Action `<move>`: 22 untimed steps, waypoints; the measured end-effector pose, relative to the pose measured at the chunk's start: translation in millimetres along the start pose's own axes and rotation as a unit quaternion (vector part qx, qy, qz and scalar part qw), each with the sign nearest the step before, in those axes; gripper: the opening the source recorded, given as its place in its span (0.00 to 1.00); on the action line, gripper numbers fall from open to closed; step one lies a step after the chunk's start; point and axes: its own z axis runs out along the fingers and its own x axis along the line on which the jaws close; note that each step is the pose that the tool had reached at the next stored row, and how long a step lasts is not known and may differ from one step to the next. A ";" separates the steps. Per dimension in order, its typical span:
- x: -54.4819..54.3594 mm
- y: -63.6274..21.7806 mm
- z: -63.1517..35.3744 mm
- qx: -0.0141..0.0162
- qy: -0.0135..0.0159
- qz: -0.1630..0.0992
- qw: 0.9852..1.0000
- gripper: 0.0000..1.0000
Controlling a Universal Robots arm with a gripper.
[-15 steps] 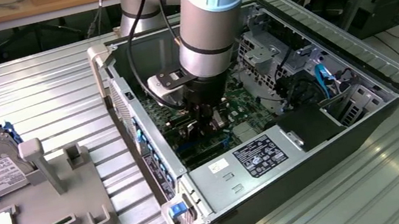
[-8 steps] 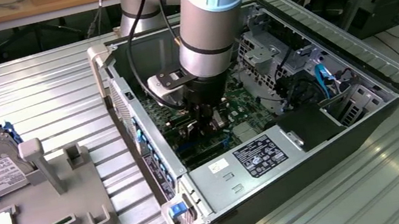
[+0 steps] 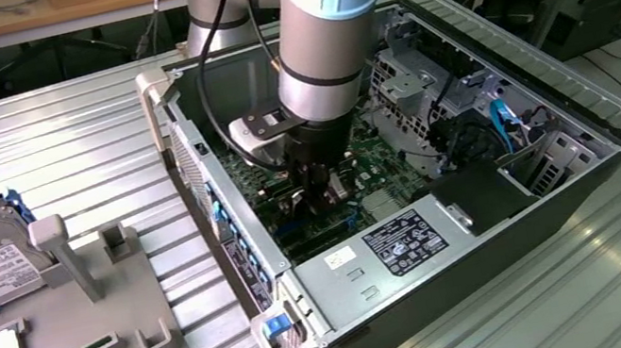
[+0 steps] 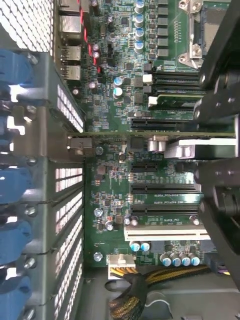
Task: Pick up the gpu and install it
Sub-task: 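Insert the gpu into the slot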
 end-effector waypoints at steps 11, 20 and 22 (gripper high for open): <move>-0.3 0.0 -1.7 0.000 0.000 0.000 1.000 0.48; -2.3 0.2 -9.4 0.004 0.000 0.000 1.000 0.48; -3.0 0.2 -12.2 0.005 0.000 0.000 1.000 0.48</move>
